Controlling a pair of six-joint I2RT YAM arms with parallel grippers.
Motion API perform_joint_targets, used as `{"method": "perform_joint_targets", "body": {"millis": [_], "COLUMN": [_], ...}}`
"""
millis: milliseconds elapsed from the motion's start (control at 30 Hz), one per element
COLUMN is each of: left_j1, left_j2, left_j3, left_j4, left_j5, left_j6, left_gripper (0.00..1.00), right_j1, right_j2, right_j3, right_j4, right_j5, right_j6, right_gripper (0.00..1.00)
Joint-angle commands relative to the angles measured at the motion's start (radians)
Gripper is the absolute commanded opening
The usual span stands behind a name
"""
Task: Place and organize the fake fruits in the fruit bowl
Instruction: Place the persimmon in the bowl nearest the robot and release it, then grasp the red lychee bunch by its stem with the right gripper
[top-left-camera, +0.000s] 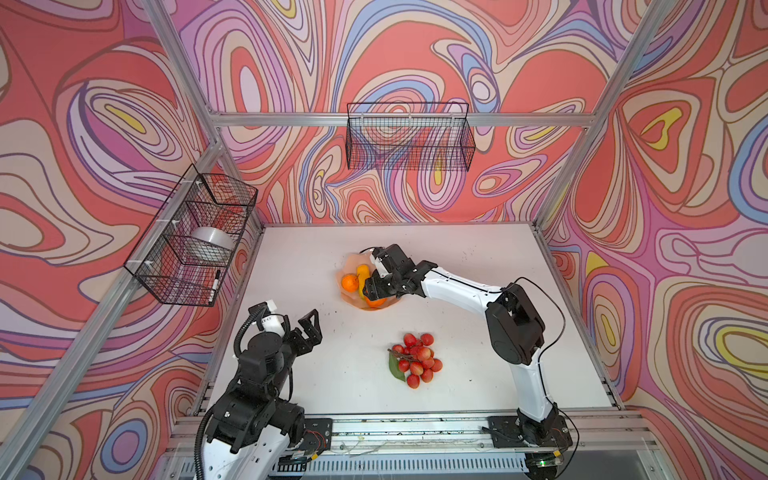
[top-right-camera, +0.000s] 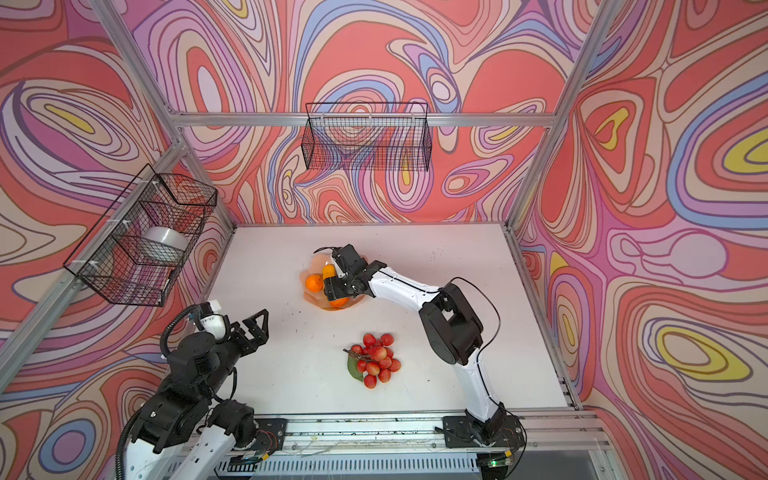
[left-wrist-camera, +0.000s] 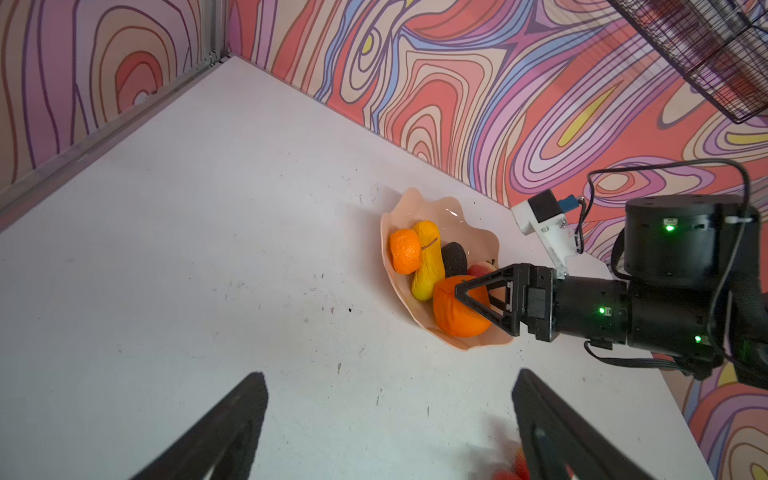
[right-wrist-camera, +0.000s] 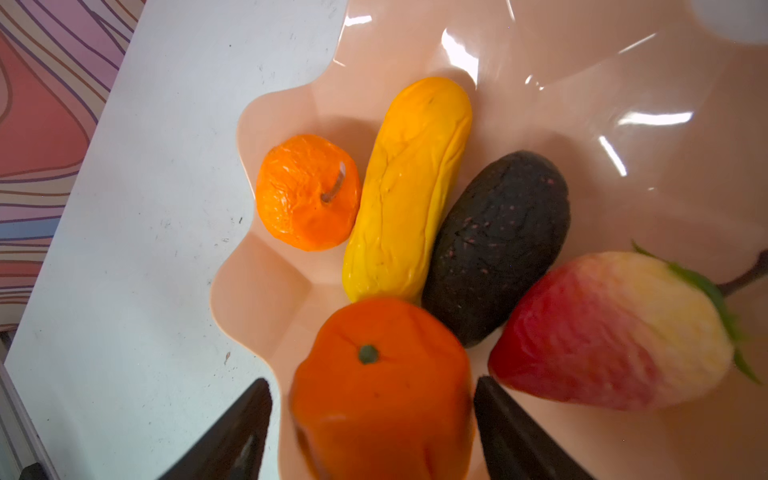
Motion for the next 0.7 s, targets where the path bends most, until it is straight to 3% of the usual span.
{"method": "perform_joint_targets", "body": {"millis": [0,233,367,433,667], "left_j1": [0.005,0.005,0.005,0.005,0.005], "left_j2": [0.011,0.065,0.088,0.097,0.103], "left_j3": [-0.022,-0.073,-0.131,-0.135,-0.152], "left_j4": [0.026,0.092,0.147,0.158,0.190], "left_j5": [0.079,0.248,0.312,0.340,0.366], "left_j6": [-0.035,-0.081,-0.084,-0.078,-0.071], "left_gripper": [0.92,0.90,0.90,0.91,0.92], "right_j1": [-0.013,-0.018,-0.002,0.044,0.180], "right_j2": [-0.076,-0.324,-0.556,-0.629,-0.674], "right_j3": [-0.007,-0.202,-0.445,-0.518,-0.621], "right_j4": [0.010,0.027,0.107,0.098,0.013], "right_j5": [0.038,0.085,-0.074,-0.083,-0.032], "right_j6": [-0.008,-0.059,-0.099,-0.130,-0.141], "right_gripper": [0.83,0.82,0.78,0.78,0.78]}}
